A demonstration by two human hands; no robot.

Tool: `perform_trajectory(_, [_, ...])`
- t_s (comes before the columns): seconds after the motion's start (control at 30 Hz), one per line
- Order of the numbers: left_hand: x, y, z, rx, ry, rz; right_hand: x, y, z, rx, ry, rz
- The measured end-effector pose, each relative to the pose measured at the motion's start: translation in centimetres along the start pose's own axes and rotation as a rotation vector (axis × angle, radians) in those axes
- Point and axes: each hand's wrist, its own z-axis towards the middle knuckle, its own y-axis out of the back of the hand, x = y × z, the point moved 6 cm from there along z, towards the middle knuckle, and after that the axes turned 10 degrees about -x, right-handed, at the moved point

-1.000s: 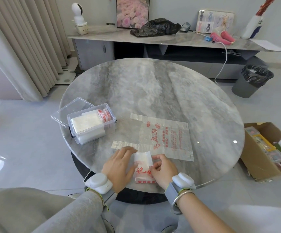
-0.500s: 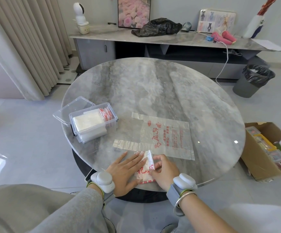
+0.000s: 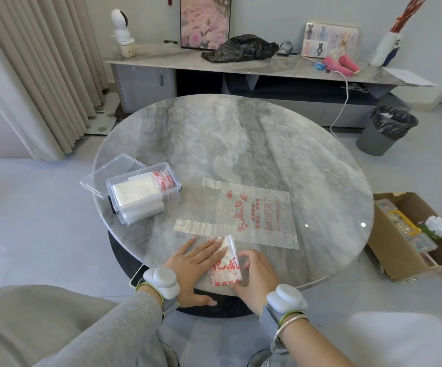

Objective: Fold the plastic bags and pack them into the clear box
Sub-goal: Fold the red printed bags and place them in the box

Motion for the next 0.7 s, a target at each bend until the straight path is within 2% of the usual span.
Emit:
perform_trajectory(0.13, [0.2, -0.2, 0.0, -0.051, -0.017, 0.014, 1.4, 1.1, -0.4, -0.208, 0.089, -0.041])
perform_trajectory(0.33, [0.2, -0.2, 0.0, -0.049, -0.019, 0.038, 1.6, -1.8, -1.6, -0.330, 0.180, -0.250])
perform_trajectory(0.47, [0.2, -0.4, 0.0, -0.046, -0.018, 0.053, 1.3, -2.2, -2.5, -0.412, 0.164, -0.240])
perform_trajectory(0.7, [0.2, -0.3, 0.0, -0.043, -0.011, 0.069, 1.6, -2.2, -2.7, -0.446, 0.168, -0.233])
